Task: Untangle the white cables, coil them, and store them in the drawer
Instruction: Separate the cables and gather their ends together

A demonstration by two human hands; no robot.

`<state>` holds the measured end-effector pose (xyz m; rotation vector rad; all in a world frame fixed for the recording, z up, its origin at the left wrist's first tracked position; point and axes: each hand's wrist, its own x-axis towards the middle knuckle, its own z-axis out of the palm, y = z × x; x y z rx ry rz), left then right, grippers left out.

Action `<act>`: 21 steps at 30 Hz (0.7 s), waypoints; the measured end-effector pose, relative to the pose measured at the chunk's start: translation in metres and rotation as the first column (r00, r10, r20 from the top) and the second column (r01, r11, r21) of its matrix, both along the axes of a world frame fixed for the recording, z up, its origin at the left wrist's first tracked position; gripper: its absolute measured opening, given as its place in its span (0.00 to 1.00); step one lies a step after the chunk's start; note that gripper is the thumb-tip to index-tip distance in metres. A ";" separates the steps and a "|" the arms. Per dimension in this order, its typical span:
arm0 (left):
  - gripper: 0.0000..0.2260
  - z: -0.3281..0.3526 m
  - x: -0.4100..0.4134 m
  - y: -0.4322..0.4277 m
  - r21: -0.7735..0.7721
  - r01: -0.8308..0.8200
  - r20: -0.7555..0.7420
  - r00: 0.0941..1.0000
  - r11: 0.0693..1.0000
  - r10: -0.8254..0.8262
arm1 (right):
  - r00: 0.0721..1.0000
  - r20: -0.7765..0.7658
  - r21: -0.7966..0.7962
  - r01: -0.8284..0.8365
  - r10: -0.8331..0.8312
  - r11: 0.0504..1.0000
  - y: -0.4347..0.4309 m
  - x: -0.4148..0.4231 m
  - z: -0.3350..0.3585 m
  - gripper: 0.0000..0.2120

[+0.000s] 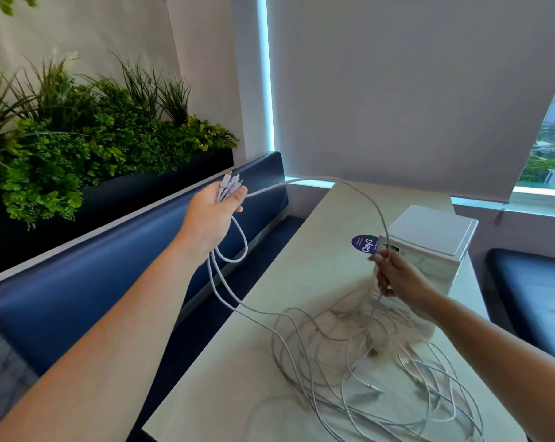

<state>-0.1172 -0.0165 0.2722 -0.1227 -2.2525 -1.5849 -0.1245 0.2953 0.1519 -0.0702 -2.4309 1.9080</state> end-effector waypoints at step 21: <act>0.07 -0.013 -0.010 0.002 -0.025 -0.017 0.091 0.996 1.000 0.019 | 0.980 -0.187 -0.113 -0.095 0.072 0.989 -0.007 0.001 0.079 0.11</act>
